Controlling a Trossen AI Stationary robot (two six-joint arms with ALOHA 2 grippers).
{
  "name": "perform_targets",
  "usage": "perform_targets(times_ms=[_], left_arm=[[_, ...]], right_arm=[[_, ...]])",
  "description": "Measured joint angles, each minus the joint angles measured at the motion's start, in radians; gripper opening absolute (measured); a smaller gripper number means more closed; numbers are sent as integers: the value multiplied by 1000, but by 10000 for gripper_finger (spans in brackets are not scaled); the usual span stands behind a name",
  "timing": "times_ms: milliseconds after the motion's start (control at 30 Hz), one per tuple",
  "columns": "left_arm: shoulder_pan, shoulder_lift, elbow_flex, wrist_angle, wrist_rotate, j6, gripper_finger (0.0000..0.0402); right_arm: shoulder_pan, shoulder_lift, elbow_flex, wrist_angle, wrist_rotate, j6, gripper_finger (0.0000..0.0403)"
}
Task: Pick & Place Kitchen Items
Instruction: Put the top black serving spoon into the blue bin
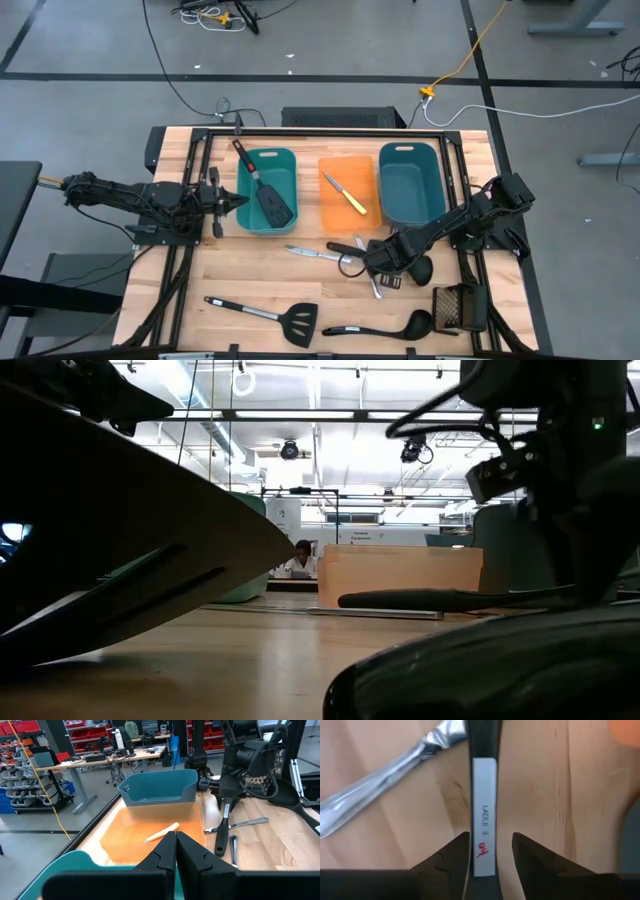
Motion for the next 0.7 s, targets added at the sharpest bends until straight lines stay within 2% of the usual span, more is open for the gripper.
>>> perform_targets(times_ms=[300,433,600,700], left_arm=[[0,0,0,0,0,-5,16],[0,0,0,0,0,-3,16],[0,0,0,0,0,-2,16],[0,0,0,0,0,-2,16]], right_arm=[[0,0,-48,47,-10,26,175],[-1,0,-48,68,-27,24,145],[-2,0,-48,72,-37,13,68],[-3,0,-48,68,-47,-1,68]])
